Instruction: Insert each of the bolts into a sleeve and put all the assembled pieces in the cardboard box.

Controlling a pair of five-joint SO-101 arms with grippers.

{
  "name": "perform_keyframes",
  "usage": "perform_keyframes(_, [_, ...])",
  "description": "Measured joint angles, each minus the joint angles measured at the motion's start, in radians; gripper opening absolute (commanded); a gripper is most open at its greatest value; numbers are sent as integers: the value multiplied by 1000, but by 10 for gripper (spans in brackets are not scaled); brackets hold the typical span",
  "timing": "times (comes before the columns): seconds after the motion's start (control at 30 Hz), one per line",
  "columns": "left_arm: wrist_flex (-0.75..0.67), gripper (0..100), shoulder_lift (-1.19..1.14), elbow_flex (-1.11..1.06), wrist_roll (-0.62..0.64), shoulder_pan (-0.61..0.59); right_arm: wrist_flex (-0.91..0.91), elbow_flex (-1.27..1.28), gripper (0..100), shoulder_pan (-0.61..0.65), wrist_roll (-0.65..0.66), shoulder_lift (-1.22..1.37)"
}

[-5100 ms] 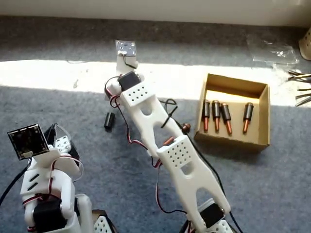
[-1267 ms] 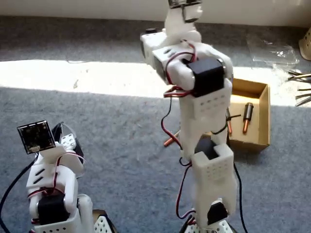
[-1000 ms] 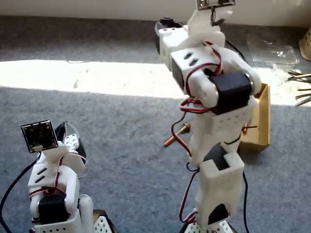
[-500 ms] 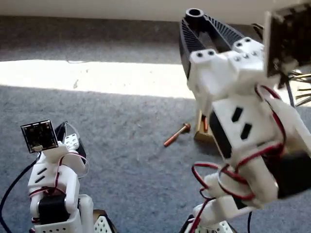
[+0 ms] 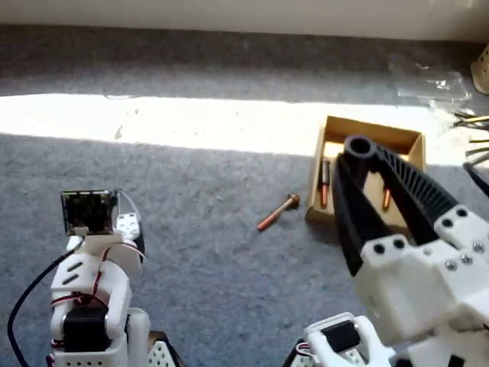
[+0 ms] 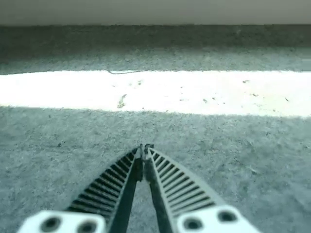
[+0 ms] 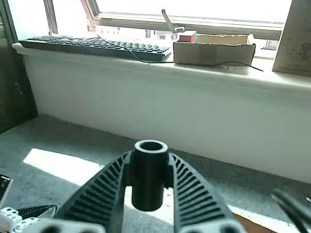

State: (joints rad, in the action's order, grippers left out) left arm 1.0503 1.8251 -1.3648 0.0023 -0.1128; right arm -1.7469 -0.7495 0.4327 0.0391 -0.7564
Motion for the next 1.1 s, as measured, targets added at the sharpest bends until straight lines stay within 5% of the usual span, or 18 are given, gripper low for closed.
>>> perform_keyframes(0.43, [12,32,0,0,-48,58,41,540,4,0,0,-330])
perform_keyframes(0.73, [20,30,0,0,-48,58,315,1102,4,-3,0,-609])
perform_keyframes(1.1, [20,31,0,0,-91,72,534,1499,4,-244,83,-729])
